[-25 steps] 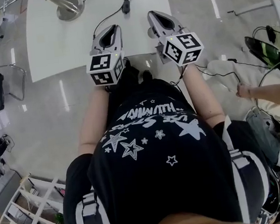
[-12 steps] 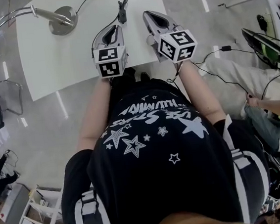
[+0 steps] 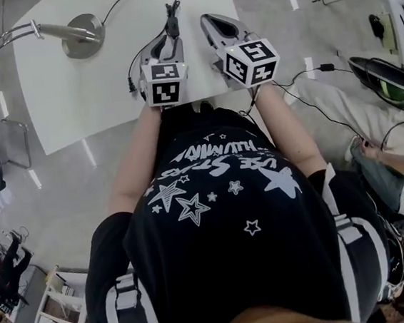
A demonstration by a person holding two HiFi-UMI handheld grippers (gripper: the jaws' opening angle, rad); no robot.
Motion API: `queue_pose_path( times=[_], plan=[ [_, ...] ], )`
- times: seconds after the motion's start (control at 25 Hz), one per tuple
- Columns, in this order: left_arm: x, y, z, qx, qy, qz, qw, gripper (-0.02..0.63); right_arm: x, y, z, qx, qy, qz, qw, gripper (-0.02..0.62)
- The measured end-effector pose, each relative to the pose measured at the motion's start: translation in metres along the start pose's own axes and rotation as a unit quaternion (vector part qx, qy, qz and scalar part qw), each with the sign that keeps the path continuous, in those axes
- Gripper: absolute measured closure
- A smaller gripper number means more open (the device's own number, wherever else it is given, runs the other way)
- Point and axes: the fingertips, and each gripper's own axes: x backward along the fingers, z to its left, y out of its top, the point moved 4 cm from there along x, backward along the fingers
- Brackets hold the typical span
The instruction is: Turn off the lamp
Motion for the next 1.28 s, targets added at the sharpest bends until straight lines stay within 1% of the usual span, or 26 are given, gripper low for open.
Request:
queue_pose_path(
  times=[0.12,0.24,0.32,0.44,0.6,0.84,0.96,1.12,1.2,1.28],
  plan=[
    [-0.011,-0.005,-0.004,-0.011,0.000,0.009,0.9999,0.460,-0.003,-0.002,-0.006,-0.001,0.000,0.005,1.000,0.589],
    [-0.018,-0.006,-0.005,-0.016,0.011,0.015,0.9997,0.428,-0.004,-0.004,-0.011,-0.002,0.003,0.009,1.000,0.589],
    [-0.024,-0.009,-0.004,-0.022,0.019,0.022,0.9993,0.420,-0.005,-0.008,-0.014,-0.002,0.005,0.013,1.000,0.589],
    [-0.032,-0.013,0.000,-0.033,0.036,0.028,0.9984,0.420,-0.010,-0.014,-0.017,-0.003,0.007,0.018,1.000,0.589],
    [-0.039,-0.016,0.006,-0.027,0.053,0.036,0.9975,0.420,-0.013,-0.018,-0.017,-0.006,0.012,0.025,1.000,0.589],
    [-0.037,-0.014,0.009,-0.022,0.064,0.036,0.9970,0.420,-0.019,-0.019,-0.016,-0.001,0.023,0.035,0.999,0.589],
    [-0.036,-0.013,0.010,-0.011,0.060,0.037,0.9975,0.422,-0.025,-0.018,-0.012,0.005,0.039,0.041,0.998,0.589],
    [-0.032,-0.010,0.013,0.003,0.041,0.039,0.9984,0.427,-0.035,-0.012,-0.007,0.026,0.061,0.058,0.996,0.589],
    [-0.031,-0.010,0.015,0.009,0.034,0.040,0.9986,0.472,-0.044,-0.013,-0.002,0.034,0.078,0.075,0.994,0.589],
    [-0.031,-0.010,0.017,0.013,0.027,0.041,0.9987,0.472,-0.055,-0.015,0.005,0.040,0.101,0.097,0.989,0.589]
  ],
)
